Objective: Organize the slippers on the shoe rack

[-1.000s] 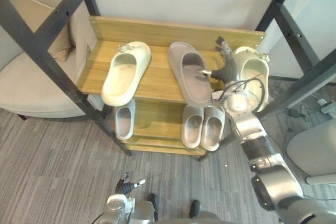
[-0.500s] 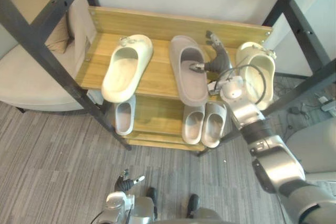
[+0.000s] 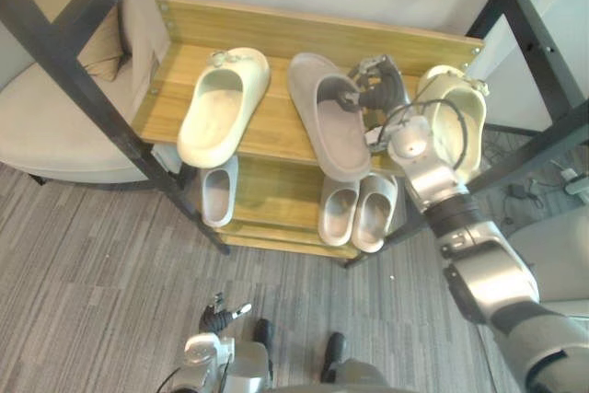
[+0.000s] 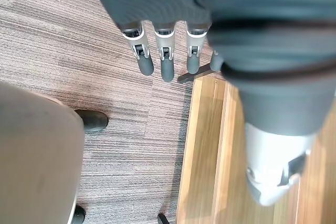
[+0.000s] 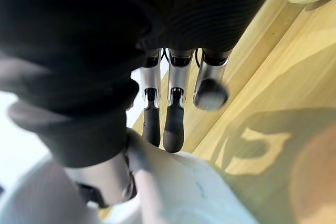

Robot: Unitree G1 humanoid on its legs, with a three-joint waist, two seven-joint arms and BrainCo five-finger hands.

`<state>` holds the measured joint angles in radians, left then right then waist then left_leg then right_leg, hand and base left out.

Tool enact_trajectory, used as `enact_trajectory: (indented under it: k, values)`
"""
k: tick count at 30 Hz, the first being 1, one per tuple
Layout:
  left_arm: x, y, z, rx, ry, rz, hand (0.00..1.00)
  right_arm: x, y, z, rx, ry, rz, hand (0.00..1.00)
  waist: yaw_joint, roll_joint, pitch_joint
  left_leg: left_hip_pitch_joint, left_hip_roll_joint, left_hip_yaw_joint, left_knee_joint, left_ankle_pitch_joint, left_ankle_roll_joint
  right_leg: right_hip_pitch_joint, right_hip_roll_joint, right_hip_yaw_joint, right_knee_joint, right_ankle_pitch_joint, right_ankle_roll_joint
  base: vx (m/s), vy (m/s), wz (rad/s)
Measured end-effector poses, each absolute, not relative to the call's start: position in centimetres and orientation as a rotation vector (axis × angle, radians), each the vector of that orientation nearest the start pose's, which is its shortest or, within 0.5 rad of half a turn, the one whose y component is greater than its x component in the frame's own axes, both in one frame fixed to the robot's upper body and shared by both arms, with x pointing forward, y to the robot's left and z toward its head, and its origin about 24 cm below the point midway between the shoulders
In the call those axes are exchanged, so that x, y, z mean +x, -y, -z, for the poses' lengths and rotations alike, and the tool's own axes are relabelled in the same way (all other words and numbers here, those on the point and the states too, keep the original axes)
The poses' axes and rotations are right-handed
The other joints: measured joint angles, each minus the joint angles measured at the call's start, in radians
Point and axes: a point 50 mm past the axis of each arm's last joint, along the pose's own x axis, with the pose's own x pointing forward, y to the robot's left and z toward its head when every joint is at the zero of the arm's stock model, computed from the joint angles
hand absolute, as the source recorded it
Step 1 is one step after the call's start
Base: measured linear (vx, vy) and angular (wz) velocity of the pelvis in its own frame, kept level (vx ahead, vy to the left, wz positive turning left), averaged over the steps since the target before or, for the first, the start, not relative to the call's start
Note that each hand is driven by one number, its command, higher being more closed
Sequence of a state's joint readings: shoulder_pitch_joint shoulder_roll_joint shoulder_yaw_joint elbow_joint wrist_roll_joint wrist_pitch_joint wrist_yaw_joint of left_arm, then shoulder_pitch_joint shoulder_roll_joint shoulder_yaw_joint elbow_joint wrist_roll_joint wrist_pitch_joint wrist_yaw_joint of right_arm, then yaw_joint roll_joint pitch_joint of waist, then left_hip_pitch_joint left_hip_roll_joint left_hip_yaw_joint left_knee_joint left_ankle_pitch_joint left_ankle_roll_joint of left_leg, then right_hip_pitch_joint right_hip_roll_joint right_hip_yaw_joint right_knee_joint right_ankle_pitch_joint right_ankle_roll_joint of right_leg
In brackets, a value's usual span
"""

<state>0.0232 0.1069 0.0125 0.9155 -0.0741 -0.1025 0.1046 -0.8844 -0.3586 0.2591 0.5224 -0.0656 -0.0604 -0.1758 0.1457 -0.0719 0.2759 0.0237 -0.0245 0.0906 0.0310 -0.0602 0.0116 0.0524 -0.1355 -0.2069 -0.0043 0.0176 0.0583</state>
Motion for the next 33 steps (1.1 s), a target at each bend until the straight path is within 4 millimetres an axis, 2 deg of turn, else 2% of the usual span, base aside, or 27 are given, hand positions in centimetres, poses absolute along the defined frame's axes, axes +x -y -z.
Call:
enact_trajectory:
  k: [6,9,10,13,17,20,27,28,32,33]
  values:
    - [15.2,-19.7,13.4,0.073,-0.832,-0.197,0.00,36.3,13.2,-19.5,-0.478,0.487,-0.055,1.00,-0.005,0.000,0.000,0.003,0.001,-0.001,0.001,0.000,0.000,0.003,-0.001,0.000,0.001,0.001,0.001,0.00,0.000,0.00]
    - [15.0,-19.7,13.5,0.083,-0.848,-0.192,0.00,34.8,12.7,-20.3,-0.435,0.564,-0.060,1.00,-0.025,0.000,0.000,0.011,0.004,-0.001,0.001,-0.001,0.001,0.011,-0.002,0.000,0.003,0.001,0.002,0.00,0.000,0.00]
    - [14.8,-19.7,13.6,0.087,-0.860,-0.191,0.00,34.0,12.6,-21.1,-0.392,0.617,-0.043,1.00,-0.036,0.000,-0.002,0.018,0.004,-0.002,0.001,-0.001,0.000,0.018,-0.002,-0.001,0.003,0.001,0.002,0.00,0.000,0.00]
    - [14.7,-19.7,13.7,0.100,-0.865,-0.184,0.00,32.1,12.8,-23.2,-0.337,0.750,-0.018,1.00,-0.041,0.000,-0.007,0.020,0.004,0.005,0.001,-0.001,0.000,0.017,-0.004,0.001,0.003,0.001,0.002,-0.02,0.001,-0.04]
    - [14.1,-19.6,14.0,0.104,-0.894,-0.181,0.00,30.1,12.6,-23.2,-0.310,0.820,-0.039,1.00,-0.049,0.003,-0.040,0.021,0.004,0.005,0.001,-0.001,0.000,0.018,-0.004,0.000,0.002,-0.001,0.004,-0.01,0.000,-0.01]
    - [13.4,-19.7,14.3,0.117,-0.913,-0.176,0.00,28.2,12.5,-22.5,-0.258,0.849,-0.058,1.00,-0.061,0.007,-0.071,0.022,0.004,0.004,0.002,-0.001,0.000,0.021,-0.004,-0.001,0.002,-0.001,0.004,0.00,0.000,0.00]
    - [12.4,-19.6,14.8,0.114,-0.955,-0.168,0.00,25.7,13.4,-20.4,-0.145,0.805,-0.126,1.00,-0.092,0.023,-0.100,0.046,-0.003,0.010,-0.001,-0.011,-0.010,0.033,-0.014,0.003,0.010,-0.015,0.024,-0.03,0.003,-0.02]
    - [12.1,-19.4,14.9,0.106,-0.963,-0.155,0.00,25.0,13.6,-19.5,-0.124,0.778,-0.154,1.00,-0.097,0.033,-0.113,0.049,-0.003,0.010,-0.002,-0.011,-0.010,0.031,-0.015,0.003,0.017,-0.018,0.026,-0.04,0.007,-0.01]
    - [11.6,-19.2,15.1,0.102,-0.976,-0.146,0.00,24.1,13.7,-17.6,-0.087,0.697,-0.215,1.00,-0.101,0.049,-0.137,0.051,-0.004,0.011,-0.003,-0.009,-0.008,0.031,-0.015,0.003,0.017,-0.018,0.026,0.00,0.000,0.00]
    - [11.4,-19.1,15.2,0.107,-0.979,-0.136,0.00,23.7,13.6,-16.5,-0.078,0.649,-0.245,1.00,-0.105,0.054,-0.145,0.052,-0.004,0.011,-0.003,-0.007,-0.005,0.031,-0.015,0.004,0.017,-0.018,0.026,0.00,0.000,0.00]
